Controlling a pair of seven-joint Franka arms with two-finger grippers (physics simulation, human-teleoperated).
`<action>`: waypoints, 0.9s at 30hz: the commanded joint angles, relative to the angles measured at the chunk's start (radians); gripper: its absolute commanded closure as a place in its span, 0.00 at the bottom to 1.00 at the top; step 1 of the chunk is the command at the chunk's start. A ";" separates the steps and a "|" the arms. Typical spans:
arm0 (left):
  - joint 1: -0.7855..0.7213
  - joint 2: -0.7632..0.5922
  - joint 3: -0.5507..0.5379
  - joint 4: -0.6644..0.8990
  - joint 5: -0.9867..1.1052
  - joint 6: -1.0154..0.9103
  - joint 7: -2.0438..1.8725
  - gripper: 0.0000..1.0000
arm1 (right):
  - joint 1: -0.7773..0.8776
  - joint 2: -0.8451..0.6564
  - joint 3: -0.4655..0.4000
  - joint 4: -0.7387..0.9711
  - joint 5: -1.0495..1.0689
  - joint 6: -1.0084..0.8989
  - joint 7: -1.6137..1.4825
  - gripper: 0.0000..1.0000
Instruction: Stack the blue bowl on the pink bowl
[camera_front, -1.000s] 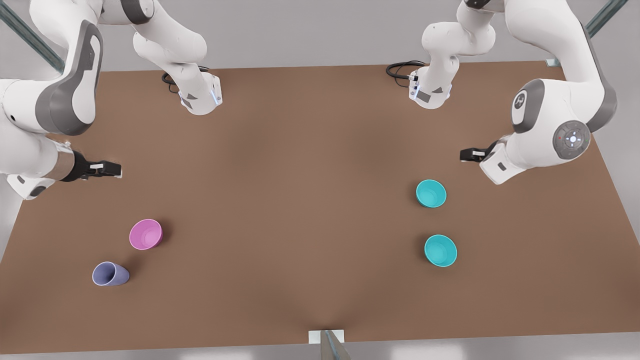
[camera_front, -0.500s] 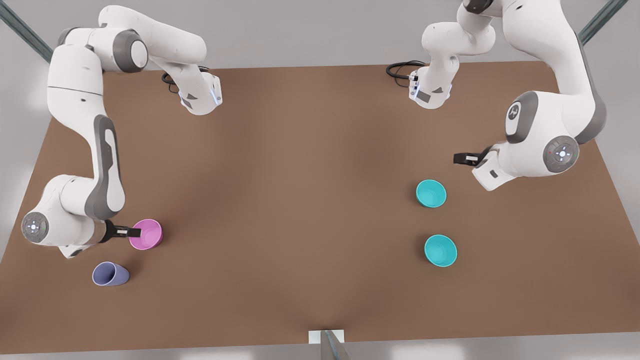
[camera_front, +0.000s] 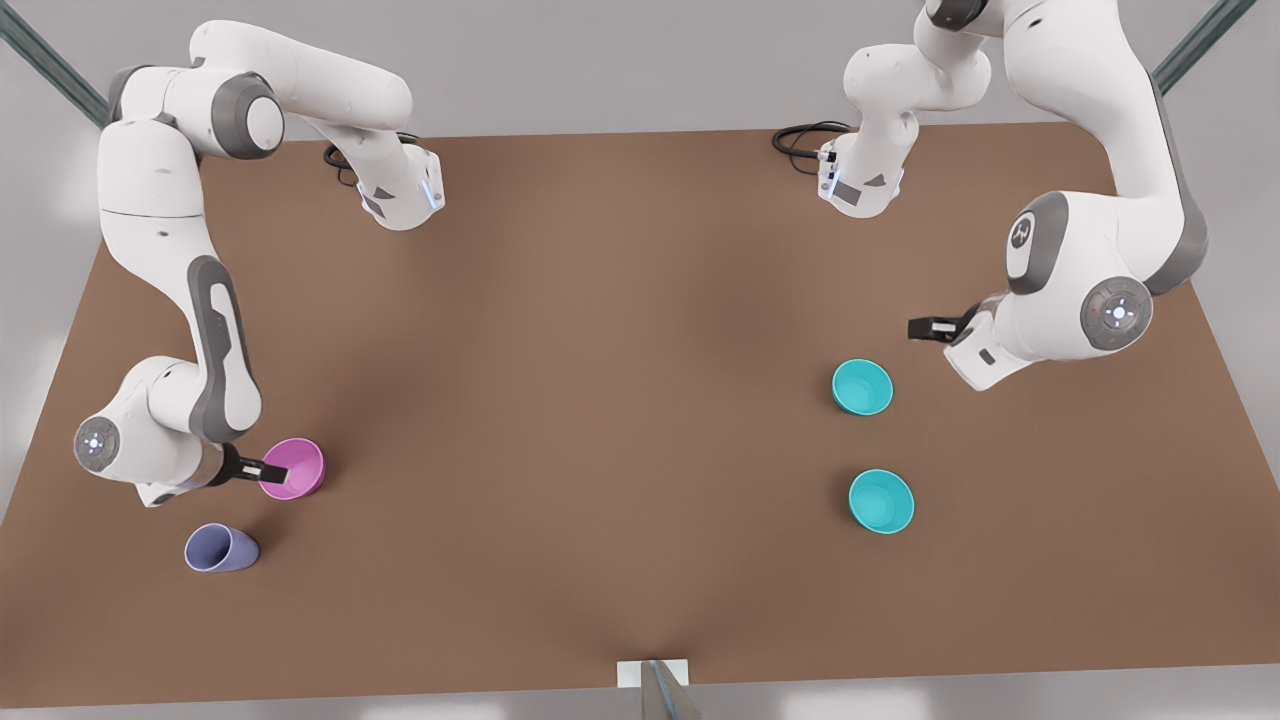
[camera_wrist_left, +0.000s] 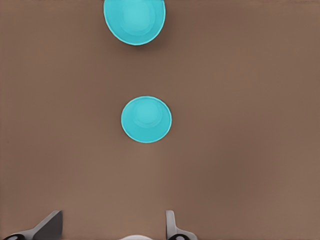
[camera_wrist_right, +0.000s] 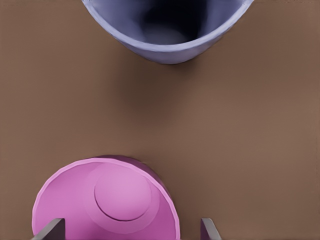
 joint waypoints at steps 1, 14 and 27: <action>-0.001 -0.001 0.000 0.000 0.005 0.017 -0.012 0.00 | -0.009 0.002 0.000 -0.001 0.010 0.029 0.002 0.00; -0.001 0.000 0.000 0.000 0.005 0.016 -0.012 0.00 | -0.019 0.054 0.003 -0.035 0.036 0.009 -0.004 0.43; -0.027 0.000 -0.002 0.000 0.003 0.014 -0.041 0.00 | 0.099 0.005 0.172 0.108 0.231 -0.182 0.115 0.79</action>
